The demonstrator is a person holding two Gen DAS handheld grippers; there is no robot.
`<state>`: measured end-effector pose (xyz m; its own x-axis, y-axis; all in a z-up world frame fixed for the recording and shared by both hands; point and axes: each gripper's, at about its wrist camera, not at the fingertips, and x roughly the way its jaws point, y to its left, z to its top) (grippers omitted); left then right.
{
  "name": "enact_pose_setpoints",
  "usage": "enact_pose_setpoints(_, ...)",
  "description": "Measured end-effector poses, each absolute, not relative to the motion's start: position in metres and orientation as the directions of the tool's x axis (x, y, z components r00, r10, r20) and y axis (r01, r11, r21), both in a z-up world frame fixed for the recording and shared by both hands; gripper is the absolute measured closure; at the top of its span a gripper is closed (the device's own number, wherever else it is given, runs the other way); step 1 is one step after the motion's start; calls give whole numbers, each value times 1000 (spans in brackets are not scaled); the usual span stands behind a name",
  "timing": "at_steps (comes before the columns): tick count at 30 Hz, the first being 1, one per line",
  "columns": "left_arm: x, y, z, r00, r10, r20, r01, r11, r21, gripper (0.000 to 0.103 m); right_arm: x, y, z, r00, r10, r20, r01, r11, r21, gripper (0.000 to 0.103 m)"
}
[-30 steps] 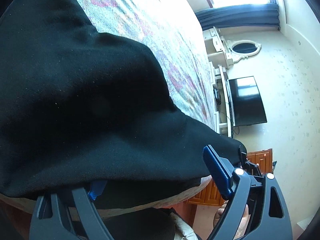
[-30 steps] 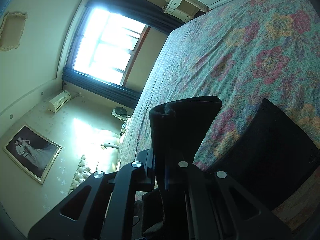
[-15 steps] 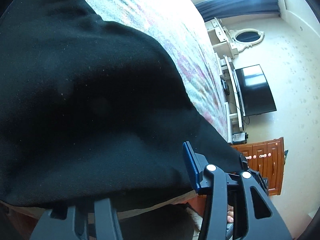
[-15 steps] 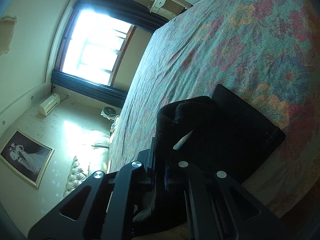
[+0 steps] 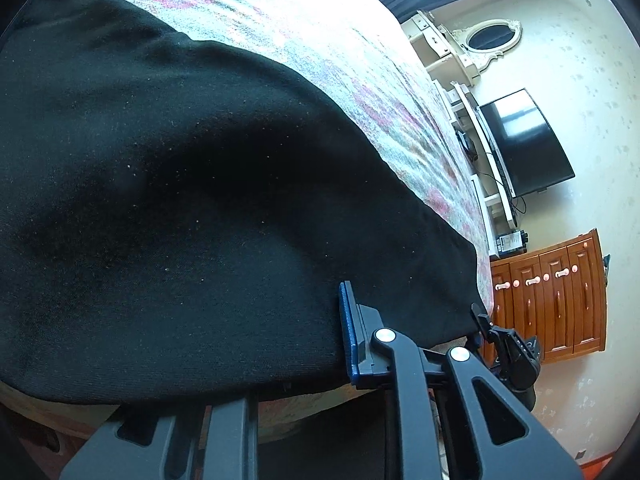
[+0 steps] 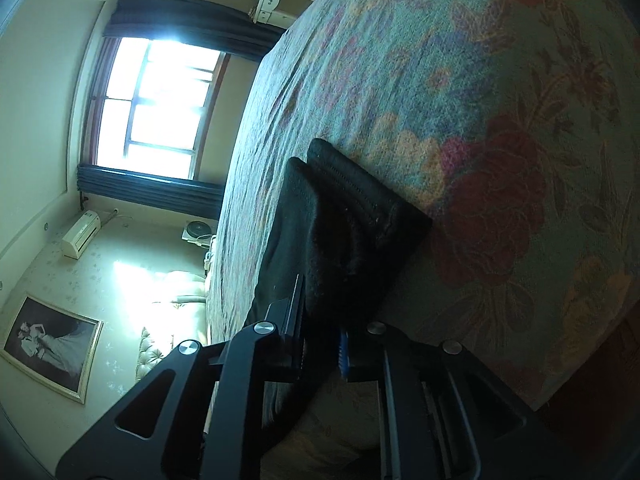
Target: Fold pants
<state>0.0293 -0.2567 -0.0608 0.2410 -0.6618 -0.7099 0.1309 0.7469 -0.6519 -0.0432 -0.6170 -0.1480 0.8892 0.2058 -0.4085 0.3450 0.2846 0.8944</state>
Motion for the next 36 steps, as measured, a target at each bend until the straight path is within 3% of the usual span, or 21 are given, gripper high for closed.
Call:
enact_pose_setpoints(2, 30, -257, -61, 239, -660, -712, 129, 749, -650, 84, -43, -619, -143, 892, 171, -419, 355, 311, 882, 96)
enact_pose_setpoints(8, 19, -265, -50, 254, -671, -697, 196, 741, -642, 84, -47, -617, -100, 906, 77, -416, 336, 469, 817, 97)
enact_pose_setpoints(14, 18, -264, -69, 205, -676, -708, 211, 737, -643, 82, -45, -624, -131, 851, 84, -519, 431, 454, 780, 94)
enact_pose_setpoints(15, 16, -262, -68, 203, -681, -703, 224, 731, -644, 81, -47, -627, -137, 858, 97, -504, 421, 428, 800, 94)
enact_pose_setpoints(16, 14, -261, -65, 199, -685, -701, 238, 728, -643, 72, -50, -629, -141, 870, 106, -482, 408, 396, 823, 93)
enact_pose_setpoints(19, -3, -258, -45, 203, -706, -679, 327, 702, -632, 45, -59, -637, -139, 898, 88, -431, 384, 323, 865, 80)
enact_pose_setpoints(20, -10, -256, -37, 201, -724, -660, 374, 680, -631, 41, -65, -642, -136, 904, 63, -422, 382, 319, 867, 70)
enact_pose_setpoints(21, -15, -252, -28, 203, -739, -643, 416, 659, -627, 32, -70, -647, -132, 902, 29, -430, 399, 323, 859, 48)
enact_pose_setpoints(22, -20, -245, -18, 216, -754, -620, 454, 640, -620, 24, -75, -653, -129, 898, -2, -440, 417, 328, 848, 41)
enact_pose_setpoints(25, -20, -217, 15, 327, -762, -560, 531, 638, -558, 17, -82, -660, -127, 907, 3, -420, 398, 316, 861, 38)
enact_pose_setpoints(28, 1, -181, 40, 461, -695, -552, 533, 714, -455, 17, -83, -662, -134, 901, 16, -433, 409, 298, 863, 35)
enact_pose_setpoints(36, 81, -32, 16, 662, -433, -612, 199, 888, -413, 17, -58, -650, -151, 890, 110, -443, 399, 283, 872, 35)
